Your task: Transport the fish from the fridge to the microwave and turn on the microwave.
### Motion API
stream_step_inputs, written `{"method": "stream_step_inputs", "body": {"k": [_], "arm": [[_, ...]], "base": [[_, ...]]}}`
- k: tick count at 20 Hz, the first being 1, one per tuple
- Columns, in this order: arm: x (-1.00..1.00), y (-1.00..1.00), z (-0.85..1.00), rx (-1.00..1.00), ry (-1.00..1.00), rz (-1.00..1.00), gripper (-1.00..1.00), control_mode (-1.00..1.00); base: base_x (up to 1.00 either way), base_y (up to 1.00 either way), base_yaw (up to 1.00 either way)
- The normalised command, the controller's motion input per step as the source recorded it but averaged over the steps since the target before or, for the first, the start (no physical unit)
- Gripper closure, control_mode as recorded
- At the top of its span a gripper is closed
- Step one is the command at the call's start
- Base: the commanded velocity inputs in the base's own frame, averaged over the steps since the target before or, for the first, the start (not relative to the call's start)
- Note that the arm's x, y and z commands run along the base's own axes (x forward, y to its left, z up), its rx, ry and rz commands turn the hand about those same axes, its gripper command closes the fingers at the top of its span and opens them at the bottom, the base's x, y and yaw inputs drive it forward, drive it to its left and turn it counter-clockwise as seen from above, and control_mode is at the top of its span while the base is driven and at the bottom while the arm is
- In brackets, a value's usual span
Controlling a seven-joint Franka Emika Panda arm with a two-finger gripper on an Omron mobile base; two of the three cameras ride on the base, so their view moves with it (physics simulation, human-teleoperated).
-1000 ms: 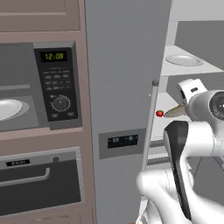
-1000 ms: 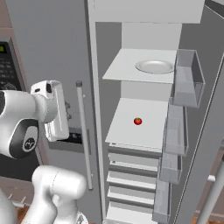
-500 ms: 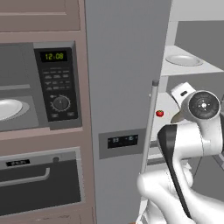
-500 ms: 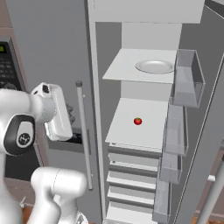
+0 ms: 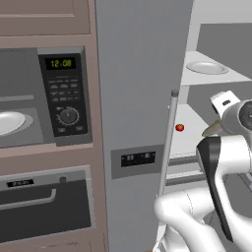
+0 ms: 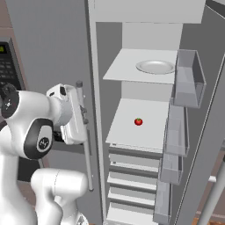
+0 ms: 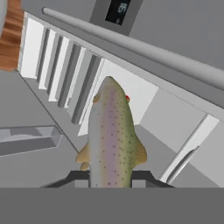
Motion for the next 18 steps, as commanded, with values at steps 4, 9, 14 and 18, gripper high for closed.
{"method": "stream_step_inputs", "body": {"k": [4, 9, 14, 18], "arm": [[-0.01, -0.12, -0.02, 0.02, -0.06, 0.00, 1.00, 1.00], [0.00, 0.00, 0.00, 0.00, 0.00, 0.00, 1.00, 1.00], [0.00, 0.00, 0.00, 0.00, 0.00, 0.00, 1.00, 1.00], [0.00, 0.00, 0.00, 0.00, 0.00, 0.00, 1.00, 1.00]], "base": [[-0.02, -0.02, 0.00], [-0.10, -0.01, 0.00], [-0.22, 0.08, 0.03], [-0.36, 0.23, 0.04]]}}
